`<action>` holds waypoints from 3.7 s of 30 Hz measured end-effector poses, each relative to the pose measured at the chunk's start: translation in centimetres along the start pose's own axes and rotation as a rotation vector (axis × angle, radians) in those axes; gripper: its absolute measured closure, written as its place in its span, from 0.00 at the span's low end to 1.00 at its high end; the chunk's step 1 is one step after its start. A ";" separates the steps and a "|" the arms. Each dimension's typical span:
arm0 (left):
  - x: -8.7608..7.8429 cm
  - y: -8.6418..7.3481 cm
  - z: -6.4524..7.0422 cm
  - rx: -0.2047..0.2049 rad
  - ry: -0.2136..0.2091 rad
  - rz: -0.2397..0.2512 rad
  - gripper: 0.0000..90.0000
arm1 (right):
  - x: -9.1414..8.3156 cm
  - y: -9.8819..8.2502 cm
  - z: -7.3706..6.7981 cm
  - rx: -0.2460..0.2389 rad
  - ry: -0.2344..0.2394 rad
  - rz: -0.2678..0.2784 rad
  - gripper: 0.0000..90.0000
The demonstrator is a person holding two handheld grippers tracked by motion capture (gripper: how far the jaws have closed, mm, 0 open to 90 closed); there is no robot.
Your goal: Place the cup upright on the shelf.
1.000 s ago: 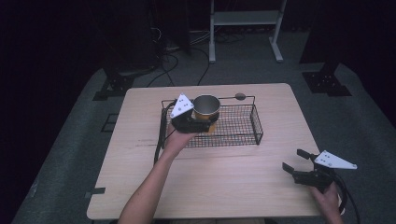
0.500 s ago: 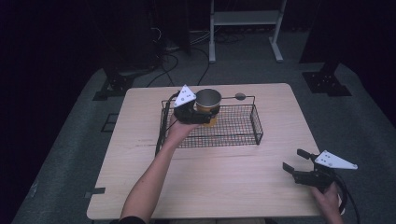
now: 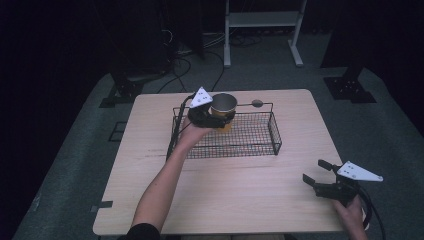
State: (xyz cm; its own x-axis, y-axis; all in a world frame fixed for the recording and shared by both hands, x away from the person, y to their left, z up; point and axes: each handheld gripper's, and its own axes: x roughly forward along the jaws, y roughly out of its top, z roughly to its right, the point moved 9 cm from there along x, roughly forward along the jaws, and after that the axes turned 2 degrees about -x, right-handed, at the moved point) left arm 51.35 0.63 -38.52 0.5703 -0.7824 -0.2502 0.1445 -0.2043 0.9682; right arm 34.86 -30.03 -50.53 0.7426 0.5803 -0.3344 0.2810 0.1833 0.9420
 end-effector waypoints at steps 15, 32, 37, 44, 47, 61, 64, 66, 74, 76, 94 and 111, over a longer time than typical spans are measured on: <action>1.2 -1.3 -1.0 0.026 0.004 -0.078 0.14 | 0.0 0.0 0.0 0.003 0.001 0.003 0.14; 2.8 -3.0 -1.3 0.051 -0.014 -0.173 0.12 | -0.1 0.1 0.1 0.003 0.002 0.006 0.14; 3.4 -3.3 -1.2 0.063 -0.020 -0.193 0.12 | -0.1 0.1 0.0 0.004 0.003 0.007 0.14; 4.1 -4.1 -1.4 0.078 -0.029 -0.229 0.12 | -0.1 0.1 0.0 0.005 0.003 0.008 0.14; 4.4 -4.5 -1.4 0.085 -0.039 -0.247 0.12 | -0.1 0.1 0.1 0.005 0.003 0.009 0.14; 5.5 -6.8 -0.4 0.132 -0.117 -0.348 0.12 | -0.1 0.1 0.1 0.006 0.004 0.010 0.14; 5.4 -6.8 -0.5 0.125 -0.117 -0.345 0.12 | -0.1 0.1 0.0 0.006 0.004 0.010 0.14; 5.3 -7.0 -0.6 0.133 -0.114 -0.355 0.12 | -0.1 0.1 0.0 0.006 0.004 0.010 0.14; 4.7 -7.2 -0.8 0.142 -0.104 -0.366 0.10 | -0.1 0.1 0.1 0.005 0.003 0.010 0.14; 4.6 -7.3 -0.9 0.142 -0.103 -0.370 0.10 | -0.1 0.1 0.1 0.006 0.003 0.010 0.14; 4.1 -7.4 -1.3 0.135 -0.080 -0.353 0.04 | -0.1 0.1 0.1 0.006 0.003 0.010 0.14; 3.5 -5.7 -1.0 0.134 -0.069 -0.283 0.01 | -0.3 0.1 0.2 0.010 0.008 0.019 0.14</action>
State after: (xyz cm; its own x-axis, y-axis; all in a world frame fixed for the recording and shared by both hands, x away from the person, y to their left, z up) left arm 53.35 -0.34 -44.92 0.4659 -0.7203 -0.5140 0.1792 -0.4920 0.8519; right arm 34.78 -30.31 -50.33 0.7427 0.5902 -0.3163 0.2731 0.1643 0.9478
